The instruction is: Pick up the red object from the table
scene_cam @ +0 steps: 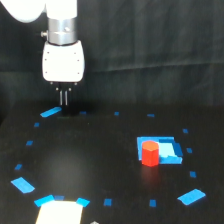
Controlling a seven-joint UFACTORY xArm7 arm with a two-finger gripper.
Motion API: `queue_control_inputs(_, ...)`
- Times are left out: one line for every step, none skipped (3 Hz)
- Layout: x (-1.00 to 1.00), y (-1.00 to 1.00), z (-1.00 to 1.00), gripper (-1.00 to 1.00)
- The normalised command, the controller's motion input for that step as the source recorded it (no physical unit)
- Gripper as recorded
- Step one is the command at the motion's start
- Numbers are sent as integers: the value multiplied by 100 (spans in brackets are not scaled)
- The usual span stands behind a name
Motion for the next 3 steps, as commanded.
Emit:
queue_control_inputs(35, 14, -60, 100)
queue_control_inputs(8, 68, -12, 42)
queue_control_inputs(100, 4, 23, -9)
